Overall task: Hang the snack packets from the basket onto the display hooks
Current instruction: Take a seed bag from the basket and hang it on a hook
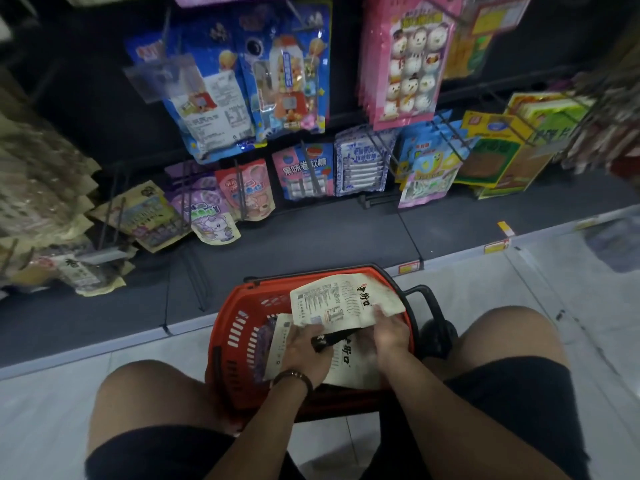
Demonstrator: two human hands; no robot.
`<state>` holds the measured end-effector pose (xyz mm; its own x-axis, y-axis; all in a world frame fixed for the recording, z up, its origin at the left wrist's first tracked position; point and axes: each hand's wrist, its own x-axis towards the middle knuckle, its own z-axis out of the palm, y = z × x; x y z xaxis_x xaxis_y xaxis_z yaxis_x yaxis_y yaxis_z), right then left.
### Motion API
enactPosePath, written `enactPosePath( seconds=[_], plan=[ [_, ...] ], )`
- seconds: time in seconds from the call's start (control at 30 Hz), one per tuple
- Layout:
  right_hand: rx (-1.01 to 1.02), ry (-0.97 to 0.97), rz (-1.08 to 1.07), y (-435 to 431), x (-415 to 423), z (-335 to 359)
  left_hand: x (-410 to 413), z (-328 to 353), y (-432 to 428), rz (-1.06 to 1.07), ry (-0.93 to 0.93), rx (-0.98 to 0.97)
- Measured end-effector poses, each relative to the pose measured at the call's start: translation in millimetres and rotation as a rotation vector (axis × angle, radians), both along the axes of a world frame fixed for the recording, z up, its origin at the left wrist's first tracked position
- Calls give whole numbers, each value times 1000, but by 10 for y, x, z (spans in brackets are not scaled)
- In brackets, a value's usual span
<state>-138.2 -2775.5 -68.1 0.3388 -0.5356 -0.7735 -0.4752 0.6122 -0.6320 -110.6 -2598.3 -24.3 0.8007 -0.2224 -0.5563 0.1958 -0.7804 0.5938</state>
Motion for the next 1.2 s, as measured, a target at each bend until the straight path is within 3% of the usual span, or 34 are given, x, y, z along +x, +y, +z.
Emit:
enactPosePath(
  seconds=[0.1, 0.17, 0.47, 0.6, 0.83, 1.0, 1.2],
  plan=[
    [-24, -277, -2, 75, 91, 313, 50, 117, 20, 25, 30, -74],
    [-118, -371, 134, 73, 153, 527, 105, 194, 55, -4, 41, -117],
    [-515, -464, 656, -367, 298, 1709, 707, 1117, 268, 125, -188, -286],
    [-512, -558, 898, -467, 471, 2483, 881, 1764, 309, 75, -237, -519],
    [-502, -739, 935, -534, 793, 3480, 929, 2698, 370, 211, -395, -788],
    [-598, -827, 1051, -500, 1018, 4181, 947, 3434, 380, 333, -594, -815],
    [-777, -807, 1047, -335, 1238, 4401, 1071, 3723, 438, 454, -547, -742]
  ],
)
